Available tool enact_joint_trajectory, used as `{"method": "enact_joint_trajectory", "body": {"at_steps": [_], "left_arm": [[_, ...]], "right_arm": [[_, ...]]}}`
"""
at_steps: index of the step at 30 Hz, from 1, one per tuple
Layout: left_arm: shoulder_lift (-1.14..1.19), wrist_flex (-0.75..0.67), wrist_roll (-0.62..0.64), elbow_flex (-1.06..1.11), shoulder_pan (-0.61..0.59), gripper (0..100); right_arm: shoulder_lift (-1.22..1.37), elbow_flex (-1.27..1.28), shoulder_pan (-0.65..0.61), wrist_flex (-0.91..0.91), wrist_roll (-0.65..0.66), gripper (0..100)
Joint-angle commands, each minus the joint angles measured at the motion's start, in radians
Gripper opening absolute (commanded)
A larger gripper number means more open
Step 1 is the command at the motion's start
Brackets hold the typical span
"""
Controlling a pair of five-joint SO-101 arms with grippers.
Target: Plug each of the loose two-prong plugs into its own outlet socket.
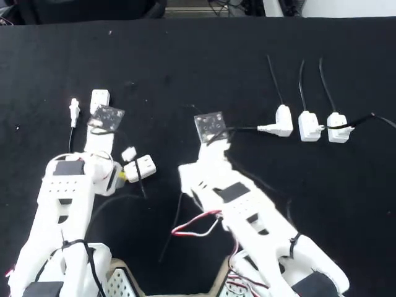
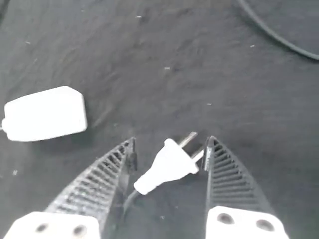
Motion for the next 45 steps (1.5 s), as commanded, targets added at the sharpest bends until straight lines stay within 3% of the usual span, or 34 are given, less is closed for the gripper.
{"method": "enact_joint_trajectory", "body": {"at_steps": [1,6,9,16,33,41,43,45], "left_arm": [[-0.017,-0.071,0.189,-0.074,0.004,23],[-0.017,-0.288,0.482,0.064,0.002,23],[-0.023,-0.404,0.594,0.159,0.002,23],[-0.018,-0.47,0.601,0.199,0.004,23],[-0.018,-0.47,0.601,0.2,0.004,23],[-0.018,-0.466,0.601,0.2,0.004,23],[-0.018,-0.466,0.601,0.2,0.004,23],[-0.018,-0.466,0.601,0.2,0.004,23]], "right_arm": [[-0.028,0.001,-0.012,-0.06,-0.091,21.1],[0.031,-0.036,-0.012,-0.032,-0.14,21.2],[0.088,-0.111,-0.002,0.048,-0.14,21.2],[0.159,-0.303,0.014,0.339,-0.14,21.2],[0.432,-0.437,0.014,0.342,-0.207,21.2],[0.575,-0.575,0.018,0.442,-0.206,20.8],[0.596,-0.601,0.017,0.489,-0.203,18.0],[0.613,-0.641,0.018,0.542,-0.199,7.7]]}}
